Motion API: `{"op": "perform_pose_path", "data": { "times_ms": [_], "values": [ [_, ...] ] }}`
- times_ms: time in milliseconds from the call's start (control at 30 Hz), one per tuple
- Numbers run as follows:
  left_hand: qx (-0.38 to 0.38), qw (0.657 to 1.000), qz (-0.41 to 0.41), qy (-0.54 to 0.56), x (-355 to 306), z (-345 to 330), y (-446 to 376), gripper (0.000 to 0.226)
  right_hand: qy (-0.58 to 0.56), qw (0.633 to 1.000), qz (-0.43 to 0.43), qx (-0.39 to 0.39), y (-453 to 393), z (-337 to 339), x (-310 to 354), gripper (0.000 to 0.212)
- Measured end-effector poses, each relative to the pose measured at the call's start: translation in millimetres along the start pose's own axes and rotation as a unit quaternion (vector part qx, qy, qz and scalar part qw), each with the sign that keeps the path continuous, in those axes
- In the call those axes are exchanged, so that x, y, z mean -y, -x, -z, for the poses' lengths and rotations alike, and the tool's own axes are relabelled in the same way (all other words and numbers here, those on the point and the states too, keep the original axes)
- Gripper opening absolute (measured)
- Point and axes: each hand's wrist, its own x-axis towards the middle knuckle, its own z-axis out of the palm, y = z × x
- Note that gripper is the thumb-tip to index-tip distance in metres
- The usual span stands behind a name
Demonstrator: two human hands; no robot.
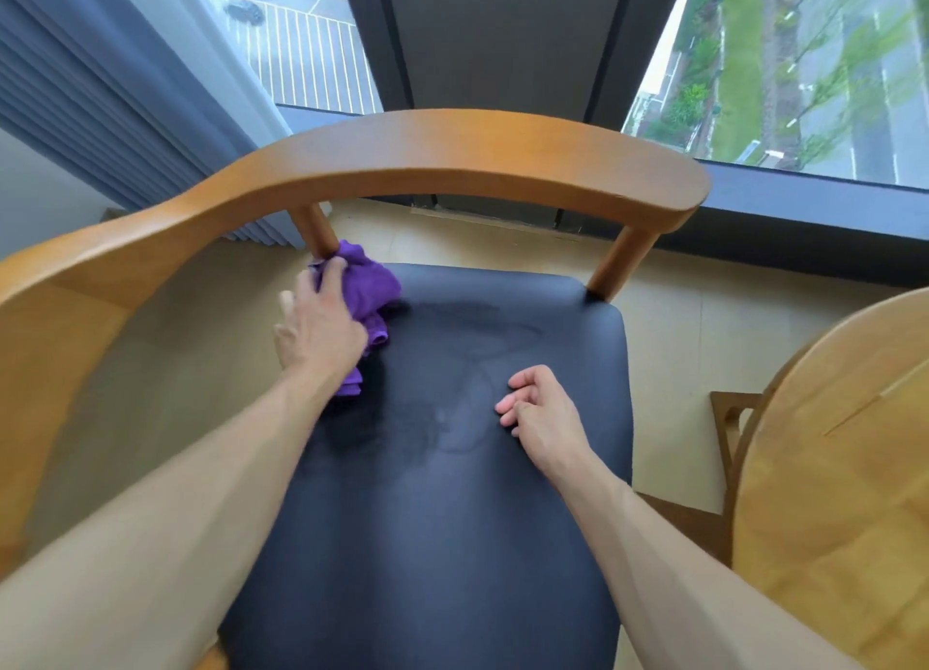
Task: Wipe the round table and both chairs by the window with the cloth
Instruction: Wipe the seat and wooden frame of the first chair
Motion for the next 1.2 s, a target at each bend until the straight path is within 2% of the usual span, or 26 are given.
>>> {"op": "perform_pose_path", "data": {
  "times_ms": [67,133,200,300,400,467,567,633,733,800,867,933,1000,1033,1067,1133,1200],
  "values": [
    [-0.001,0.999,0.046,0.026,-40.8,-10.5,1.7,0.063,0.004,1.0,0.003,-0.003,0.7,-1.1,-0.5,0.038],
    [0.016,0.998,0.019,0.056,-95.7,-21.3,6.2,0.057,0.009,1.0,0.008,-0.008,2.1,-1.6,0.8,0.037],
    [0.07,0.989,-0.116,0.054,-144.2,-29.4,13.8,0.058,0.006,1.0,0.016,-0.009,3.0,-1.6,2.9,0.037],
    [0.14,0.928,-0.345,0.008,-169.8,-31.1,22.4,0.062,0.012,1.0,0.017,-0.007,3.0,-1.8,3.7,0.037],
    [0.117,0.888,-0.441,-0.059,-130.1,-20.4,2.3,0.064,0.021,1.0,0.017,-0.002,4.3,0.0,2.6,0.038],
    [0.084,0.906,-0.398,-0.115,-82.4,-11.1,-19.8,0.069,0.007,1.0,0.006,0.006,4.3,1.5,3.6,0.039],
    [0.041,0.977,-0.17,-0.122,-21.3,2.2,-39.2,0.07,-0.004,1.0,-0.004,0.013,5.5,0.6,4.3,0.04],
    [0.04,0.99,-0.085,-0.11,-30.0,-0.3,-33.8,0.061,0.007,1.0,-0.007,0.013,4.1,0.0,5.0,0.038],
    [0.045,0.996,-0.051,-0.062,-88.3,-15.0,-11.6,0.049,0.019,0.999,-0.026,0.015,0.9,-1.4,10.1,0.033],
    [0.048,0.994,-0.096,-0.012,-124.8,-28.2,9.3,0.055,0.006,0.999,-0.042,0.012,-1.1,-1.7,15.2,0.034],
    [0.057,0.978,-0.2,0.018,-143.9,-36.2,30.8,0.061,-0.012,0.999,-0.042,0.005,-4.1,0.1,16.6,0.033],
    [0.101,0.93,-0.352,0.024,-143.1,-38.3,45.5,0.062,-0.011,1.0,-0.026,0.003,-5.9,1.2,15.9,0.033],
    [0.157,0.853,-0.498,-0.017,-127.3,-34.0,50.6,0.058,0.013,1.0,-0.011,0.012,-5.2,1.5,14.8,0.03],
    [0.166,0.827,-0.537,-0.039,-115.2,-29.0,45.8,0.055,0.028,0.999,-0.003,0.024,-3.0,2.1,13.9,0.031],
    [0.158,0.815,-0.554,-0.058,-101.7,-22.0,37.3,0.054,0.039,0.999,0.005,0.038,0.2,3.2,12.9,0.034],
    [0.11,0.836,-0.53,-0.096,-72.9,-8.6,16.0,0.055,0.057,0.997,0.023,0.039,7.2,11.6,9.0,0.034],
    [0.051,0.895,-0.419,-0.147,-40.1,-0.8,-1.5,0.065,0.085,0.995,0.045,-0.012,12.6,27.2,4.4,0.027]
  ]
}}
